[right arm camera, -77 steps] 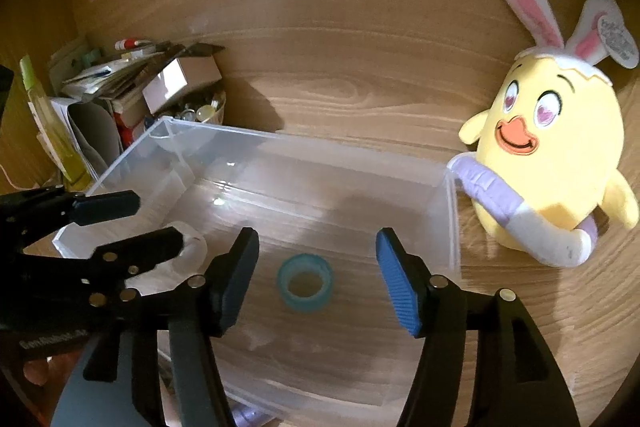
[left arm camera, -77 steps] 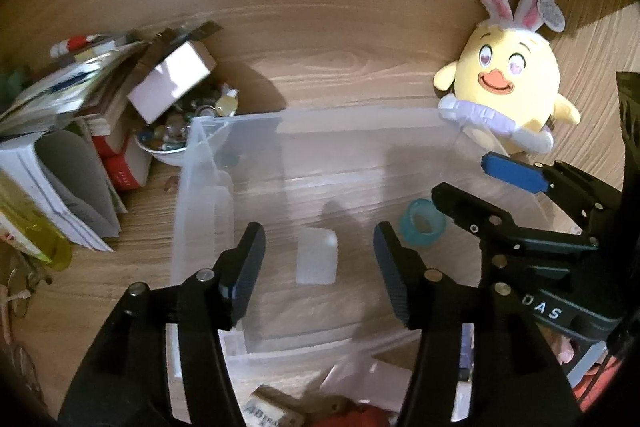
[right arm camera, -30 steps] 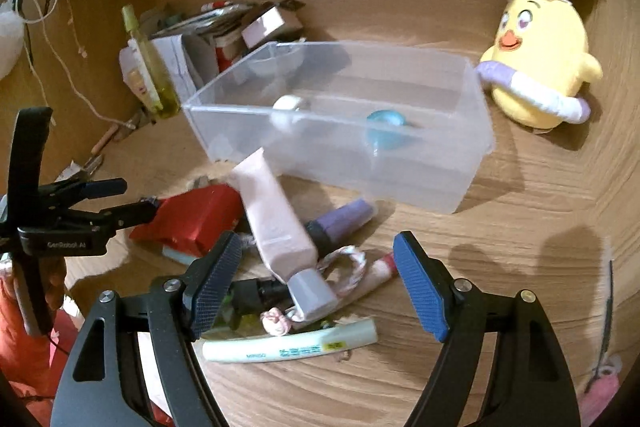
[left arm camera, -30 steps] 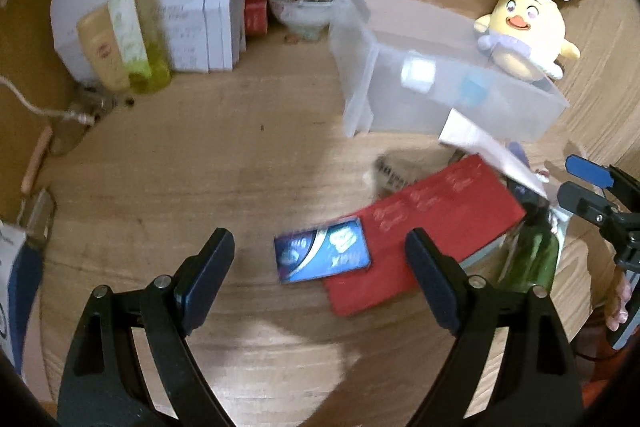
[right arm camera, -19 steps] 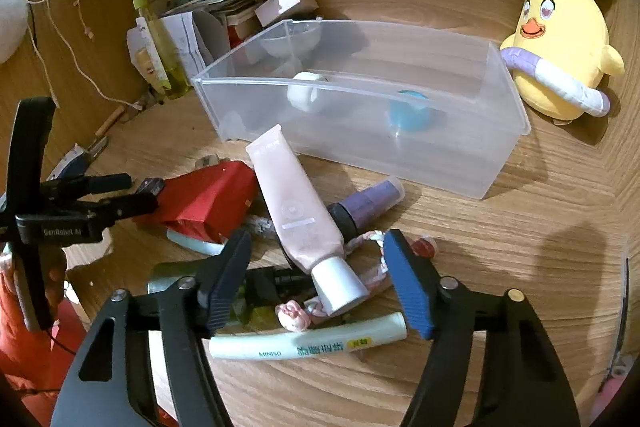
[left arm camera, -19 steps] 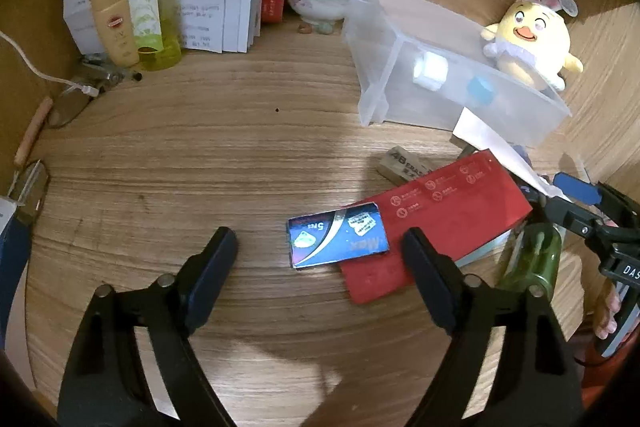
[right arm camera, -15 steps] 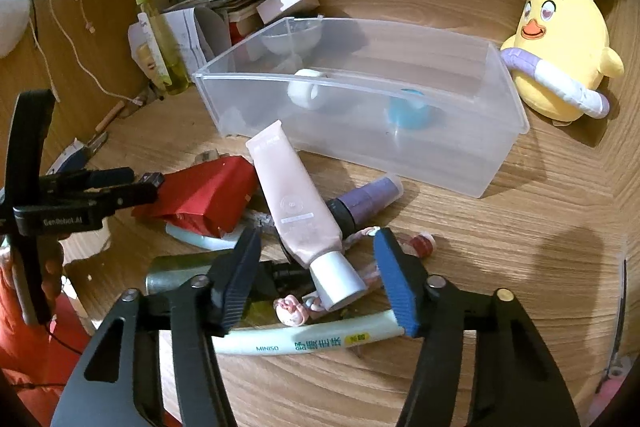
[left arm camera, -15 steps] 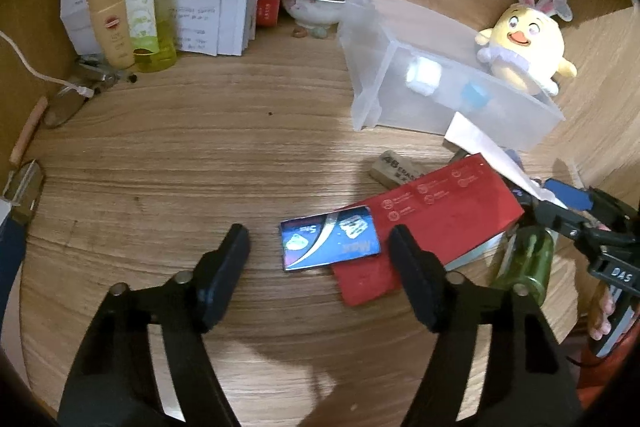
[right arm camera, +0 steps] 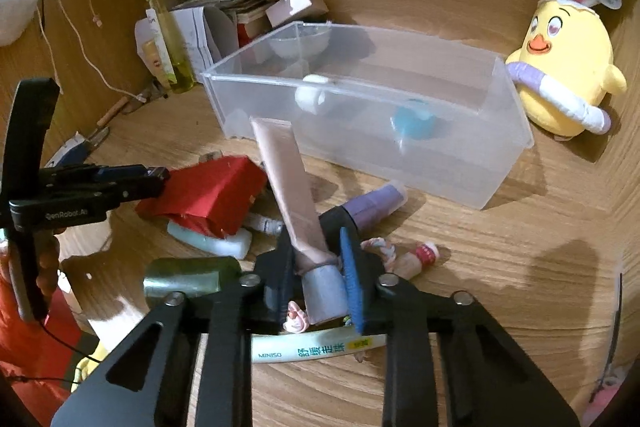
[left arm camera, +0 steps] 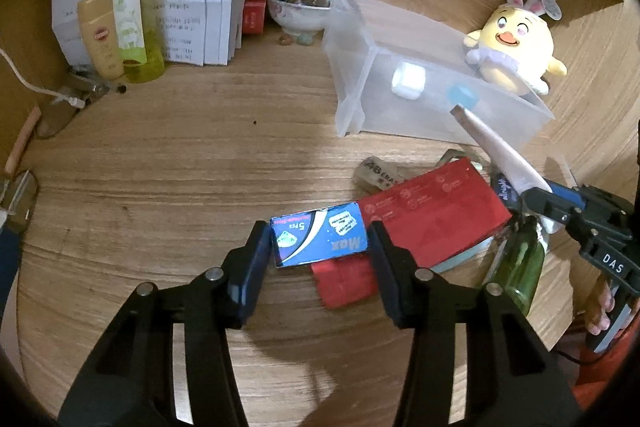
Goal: Organize objects
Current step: 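Grasp the blue Max card box with the left gripper while the right grasps the pink tube, then carry the Max box and pink tube over the clear box and release both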
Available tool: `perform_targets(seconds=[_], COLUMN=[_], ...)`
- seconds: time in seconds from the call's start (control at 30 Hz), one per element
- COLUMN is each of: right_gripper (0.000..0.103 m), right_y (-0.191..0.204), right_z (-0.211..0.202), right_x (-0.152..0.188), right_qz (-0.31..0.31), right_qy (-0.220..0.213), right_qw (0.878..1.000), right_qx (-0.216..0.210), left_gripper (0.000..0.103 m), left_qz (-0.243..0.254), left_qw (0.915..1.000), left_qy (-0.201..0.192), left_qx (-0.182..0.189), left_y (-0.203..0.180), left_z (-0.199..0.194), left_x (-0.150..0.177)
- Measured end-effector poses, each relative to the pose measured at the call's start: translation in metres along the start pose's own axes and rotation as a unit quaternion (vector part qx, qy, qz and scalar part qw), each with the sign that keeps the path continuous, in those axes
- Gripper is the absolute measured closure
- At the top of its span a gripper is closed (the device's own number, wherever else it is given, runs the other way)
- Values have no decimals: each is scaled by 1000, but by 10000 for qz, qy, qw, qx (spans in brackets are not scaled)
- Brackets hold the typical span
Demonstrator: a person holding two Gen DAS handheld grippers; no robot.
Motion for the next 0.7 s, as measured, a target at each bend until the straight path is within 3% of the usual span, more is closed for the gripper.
perform_targets(seconds=[0.4, 0.47, 0.7], right_gripper=[87, 97, 97], right_y=[3, 5, 9], right_z=[-24, -30, -43], right_x=[-5, -7, -9], right_qz=[-161, -173, -293], right_qy=[-344, -409, -417], right_qw=[9992, 9990, 9987], right_qx=[80, 66, 20], left_gripper=[54, 54, 54], left_qz=[86, 98, 187], left_qw=[9987, 9982, 9966], left_qy=[-494, -582, -801], left_qx=[14, 38, 106], left_y=[-12, -15, -28], left_z=[-30, -36, -49], left_x=[-18, -22, -31])
Point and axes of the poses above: each gripper's, at about its wrist camera, not at the fingertips, and z roughly the way its jaws point, y to its left, x to its underside, the point moved 5 cm from there along z, roughly the way its jaws point, and after that the axes turned 13 degrees about -x, right-handed, at the moved point
